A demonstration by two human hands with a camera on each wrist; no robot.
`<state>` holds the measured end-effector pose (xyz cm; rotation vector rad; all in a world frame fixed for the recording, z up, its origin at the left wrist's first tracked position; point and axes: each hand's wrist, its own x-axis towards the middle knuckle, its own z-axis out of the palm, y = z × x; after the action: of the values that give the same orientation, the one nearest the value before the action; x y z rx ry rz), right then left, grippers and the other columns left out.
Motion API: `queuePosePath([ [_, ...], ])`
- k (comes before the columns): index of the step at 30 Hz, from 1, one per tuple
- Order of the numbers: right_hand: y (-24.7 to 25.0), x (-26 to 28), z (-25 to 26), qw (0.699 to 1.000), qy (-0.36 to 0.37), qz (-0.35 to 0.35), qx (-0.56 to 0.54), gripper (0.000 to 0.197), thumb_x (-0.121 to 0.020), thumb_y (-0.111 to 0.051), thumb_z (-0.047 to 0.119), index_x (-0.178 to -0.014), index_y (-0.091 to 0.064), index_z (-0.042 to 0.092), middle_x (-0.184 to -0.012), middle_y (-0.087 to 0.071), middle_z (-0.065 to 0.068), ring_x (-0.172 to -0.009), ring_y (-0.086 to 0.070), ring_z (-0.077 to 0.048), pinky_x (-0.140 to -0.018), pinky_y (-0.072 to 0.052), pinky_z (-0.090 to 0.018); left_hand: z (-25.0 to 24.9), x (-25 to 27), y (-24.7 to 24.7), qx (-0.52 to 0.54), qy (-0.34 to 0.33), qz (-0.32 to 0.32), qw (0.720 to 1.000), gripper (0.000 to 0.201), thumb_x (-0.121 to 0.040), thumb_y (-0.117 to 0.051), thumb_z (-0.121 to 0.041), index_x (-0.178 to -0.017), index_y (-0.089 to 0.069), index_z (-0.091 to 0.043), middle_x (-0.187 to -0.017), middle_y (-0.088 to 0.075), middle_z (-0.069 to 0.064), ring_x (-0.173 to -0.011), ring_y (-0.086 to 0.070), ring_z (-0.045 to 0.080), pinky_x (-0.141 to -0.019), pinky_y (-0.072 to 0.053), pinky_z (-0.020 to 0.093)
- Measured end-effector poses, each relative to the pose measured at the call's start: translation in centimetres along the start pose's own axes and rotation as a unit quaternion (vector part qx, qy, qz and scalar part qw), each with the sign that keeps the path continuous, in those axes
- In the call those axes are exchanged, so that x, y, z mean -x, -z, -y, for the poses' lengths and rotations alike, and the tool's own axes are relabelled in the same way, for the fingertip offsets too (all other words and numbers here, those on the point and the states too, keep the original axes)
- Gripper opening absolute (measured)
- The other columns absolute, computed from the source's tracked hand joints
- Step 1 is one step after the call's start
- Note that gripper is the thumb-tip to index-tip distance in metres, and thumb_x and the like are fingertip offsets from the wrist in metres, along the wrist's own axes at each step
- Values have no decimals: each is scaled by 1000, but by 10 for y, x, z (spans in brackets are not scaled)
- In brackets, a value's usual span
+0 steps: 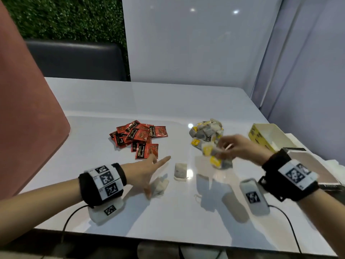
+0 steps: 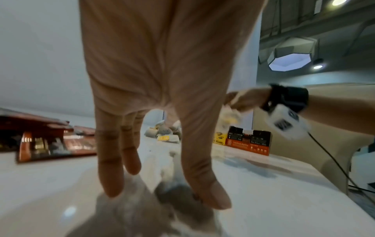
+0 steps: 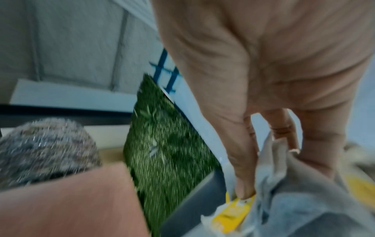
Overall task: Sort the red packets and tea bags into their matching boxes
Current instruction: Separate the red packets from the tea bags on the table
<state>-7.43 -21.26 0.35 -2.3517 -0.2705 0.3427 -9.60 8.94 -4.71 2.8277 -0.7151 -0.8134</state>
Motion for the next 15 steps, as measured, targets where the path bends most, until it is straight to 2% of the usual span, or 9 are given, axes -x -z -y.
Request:
queuePosePath([
  [4,53,-25,22,991,40,-112,-63,21,-74,-73,0,-71,-58,13,-66,-52,-5,-46,-51,-1,-48,-44,-14,-7,-13,-9,14,1,-28,1000,128,-66,-83,-26,-146,16,-32,-128,-28,10,-90,-43,16,-75,-42,25],
  [6,72,-50,28,987,39,-153,-38,22,-74,-74,2,-70,-57,15,-67,-54,-6,-56,-55,-11,-56,-48,-23,-12,-21,-9,12,-6,-40,999,127,-66,-83,-23,-146,15,-34,-127,-28,10,-89,-44,17,-77,-43,25],
  [8,80,-79,31,985,16,-172,16,21,-72,-76,6,-71,-58,16,-70,-56,-7,-69,-56,-22,-69,-52,-35,-20,-30,-6,-10,-20,-41,999,129,-65,-83,-20,-145,16,-37,-129,-27,12,-94,-45,20,-87,-46,31],
  [9,81,-93,31,983,-3,-175,53,18,-72,-76,7,-74,-59,14,-73,-58,-8,-74,-57,-24,-74,-52,-37,-26,-34,-3,-33,-26,-37,998,129,-64,-84,-20,-145,15,-38,-131,-26,13,-100,-45,22,-93,-46,36],
  [10,79,-104,32,980,-23,-174,93,16,-74,-75,8,-81,-61,12,-78,-60,-11,-78,-59,-25,-76,-53,-35,-32,-39,0,-58,-28,-30,997,128,-63,-85,-22,-146,11,-38,-133,-25,13,-108,-44,26,-96,-45,41],
  [12,70,-124,32,969,-54,-171,168,22,-77,-71,9,-98,-65,5,-91,-63,-16,-91,-62,-28,-77,-50,-30,-44,-48,6,-94,-20,-17,995,115,-61,-85,-27,-146,-8,-39,-133,-25,11,-117,-40,30,-95,-46,47],
  [15,51,-144,23,958,-76,-171,218,26,-83,-63,8,-108,-64,0,-112,-65,-20,-105,-61,-33,-85,-50,-33,-56,-58,13,-90,-21,-19,996,85,-60,-85,-31,-129,-35,-32,-122,-32,9,-112,-44,31,-87,-49,51],
])
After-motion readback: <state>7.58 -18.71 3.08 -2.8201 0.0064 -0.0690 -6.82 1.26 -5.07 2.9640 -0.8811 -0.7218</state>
